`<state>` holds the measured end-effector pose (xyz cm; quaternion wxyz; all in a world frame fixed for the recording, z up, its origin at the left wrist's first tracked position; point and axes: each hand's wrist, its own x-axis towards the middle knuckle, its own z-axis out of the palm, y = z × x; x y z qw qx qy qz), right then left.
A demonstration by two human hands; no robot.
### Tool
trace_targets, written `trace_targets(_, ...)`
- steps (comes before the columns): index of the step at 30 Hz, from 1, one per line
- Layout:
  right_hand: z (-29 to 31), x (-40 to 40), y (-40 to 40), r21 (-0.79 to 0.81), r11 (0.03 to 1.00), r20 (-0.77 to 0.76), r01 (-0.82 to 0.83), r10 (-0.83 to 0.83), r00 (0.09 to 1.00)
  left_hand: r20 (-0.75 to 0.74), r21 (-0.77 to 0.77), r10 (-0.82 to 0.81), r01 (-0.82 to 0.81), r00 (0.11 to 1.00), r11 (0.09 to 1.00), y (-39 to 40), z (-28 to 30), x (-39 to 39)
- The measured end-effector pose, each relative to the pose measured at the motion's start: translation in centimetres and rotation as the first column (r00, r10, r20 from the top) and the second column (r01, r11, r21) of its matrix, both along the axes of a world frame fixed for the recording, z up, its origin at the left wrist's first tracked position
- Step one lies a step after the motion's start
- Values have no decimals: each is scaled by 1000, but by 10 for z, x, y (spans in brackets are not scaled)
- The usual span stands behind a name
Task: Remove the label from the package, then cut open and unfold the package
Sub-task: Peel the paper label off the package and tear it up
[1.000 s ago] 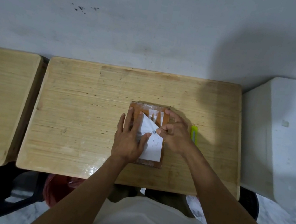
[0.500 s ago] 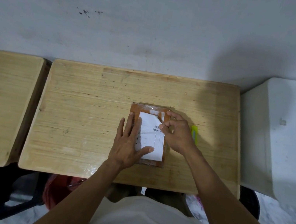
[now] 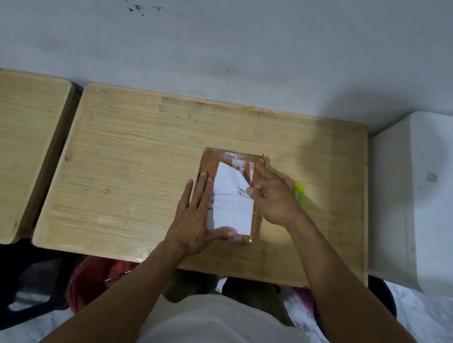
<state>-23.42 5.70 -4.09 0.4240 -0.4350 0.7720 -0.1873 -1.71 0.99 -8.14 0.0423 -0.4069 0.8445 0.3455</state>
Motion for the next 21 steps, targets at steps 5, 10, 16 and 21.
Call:
trace_targets(5,12,1,-3,83,996,158,19,-32,987,16,-18,-13,14,1000,1000,-1,-7,0)
trace_targets(10,29,7,-2,116,988,363,101,-137,922,18,-37,-30,31,999,999,-2,-8,0)
trace_targets(16,19,13,-1,105,973,549,204,-228,804,-4,-51,-26,26,1000,998,-1,-10,0)
trace_targets(21,17,17,-3,154,941,661,300,-324,677,-62,-23,24,-26,998,999,2,-6,0)
